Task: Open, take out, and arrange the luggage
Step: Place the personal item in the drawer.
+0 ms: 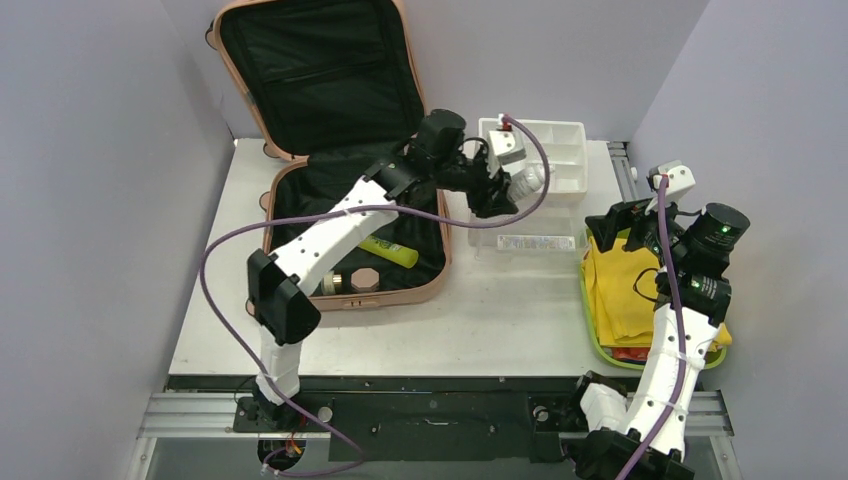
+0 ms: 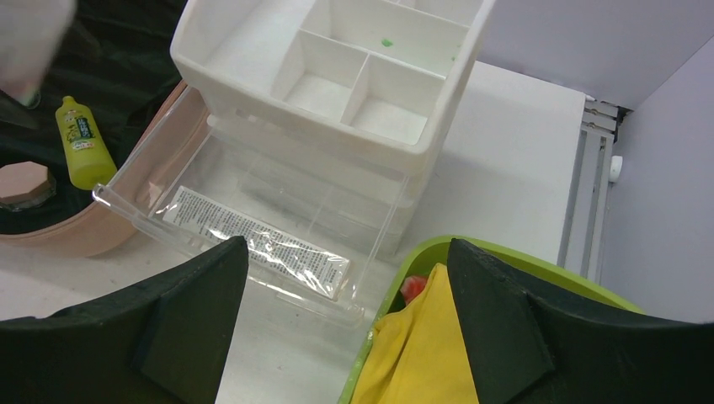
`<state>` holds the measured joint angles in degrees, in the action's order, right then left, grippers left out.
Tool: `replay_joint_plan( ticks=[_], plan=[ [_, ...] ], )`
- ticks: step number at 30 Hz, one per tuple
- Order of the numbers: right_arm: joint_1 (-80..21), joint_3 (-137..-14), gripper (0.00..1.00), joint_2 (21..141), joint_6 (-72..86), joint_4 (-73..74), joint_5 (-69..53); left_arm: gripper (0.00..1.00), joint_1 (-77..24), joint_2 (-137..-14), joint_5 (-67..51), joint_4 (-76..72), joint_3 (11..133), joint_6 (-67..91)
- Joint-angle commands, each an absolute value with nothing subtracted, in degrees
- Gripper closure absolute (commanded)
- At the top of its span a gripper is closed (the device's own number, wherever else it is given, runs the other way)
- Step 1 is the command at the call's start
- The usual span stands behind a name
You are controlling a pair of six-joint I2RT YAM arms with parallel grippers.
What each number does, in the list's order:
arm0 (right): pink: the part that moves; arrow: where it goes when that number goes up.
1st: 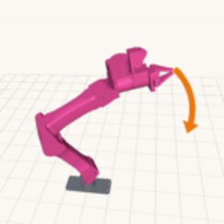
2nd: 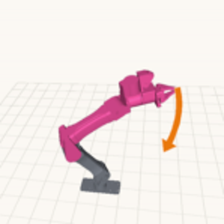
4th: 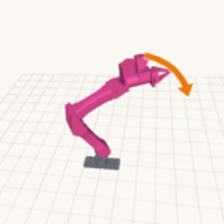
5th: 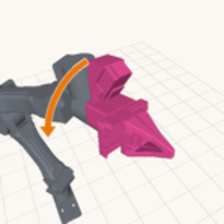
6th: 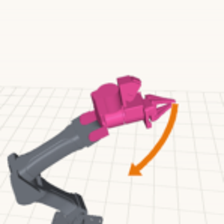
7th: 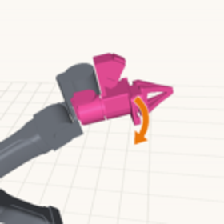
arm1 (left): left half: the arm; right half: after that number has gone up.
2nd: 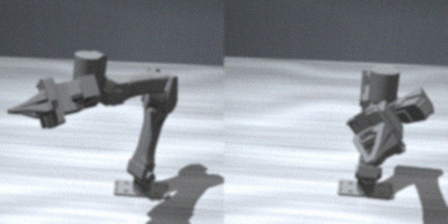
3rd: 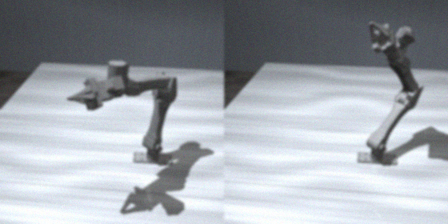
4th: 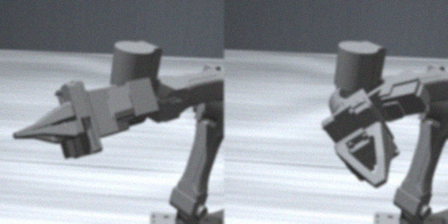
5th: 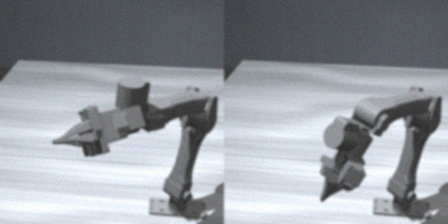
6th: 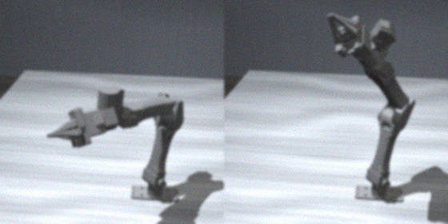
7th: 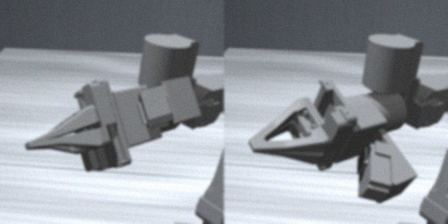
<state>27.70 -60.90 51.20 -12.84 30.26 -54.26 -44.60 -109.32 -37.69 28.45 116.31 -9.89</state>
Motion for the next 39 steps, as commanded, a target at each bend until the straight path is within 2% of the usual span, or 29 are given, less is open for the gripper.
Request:
replay_joint_plan(
  ticks=[1,8,12,18,19,21,25,28,31,39],
  plan=[
    [27.81,-62.86,0.17,50.04,-13.68,29.10,-54.23,0.63,-47.94,-117.34,-29.98,34.64,124.28,-19.29],
    [27.95,-64.01,0.17,48.35,-17.95,33.90,-54.32,0.62,-49.18,-129.71,-24.94,36.46,134.95,-22.17],
    [27.91,-64.75,0.17,47.96,-21.19,37.04,-54.23,0.60,-49.69,-131.95,-24.02,37.87,136.98,-23.53],
    [27.90,-65.59,0.17,48.31,-22.65,38.33,-54.82,0.44,-51.07,-131.99,-21.73,37.21,135.50,-24.93],
    [27.93,-65.64,0.17,48.27,-22.85,38.46,-54.92,0.35,-51.13,-131.96,-21.24,36.81,135.47,-24.69],
    [27.95,-65.65,0.17,48.19,-23.55,39.47,-55.26,0.26,-51.11,-131.84,-20.09,36.23,135.43,-24.41],
    [27.88,-65.93,0.16,48.19,-27.20,42.82,-55.88,0.13,-50.92,-130.98,-17.94,35.08,135.46,-23.35],
    [27.52,-66.70,0.15,48.46,-38.86,49.96,-57.88,0.01,-50.81,-130.20,-17.60,34.91,136.45,-21.75],
    [26.40,-67.38,0.12,49.20,-50.83,60.21,-58.62,0.04,-50.72,-129.17,-18.30,35.28,138.02,-19.93],
    [17.16,-65.67,0.13,51.50,-69.62,70.54,-53.36,0.04,-49.65,-126.65,-18.25,33.74,140.17,-13.10]
  ],
)
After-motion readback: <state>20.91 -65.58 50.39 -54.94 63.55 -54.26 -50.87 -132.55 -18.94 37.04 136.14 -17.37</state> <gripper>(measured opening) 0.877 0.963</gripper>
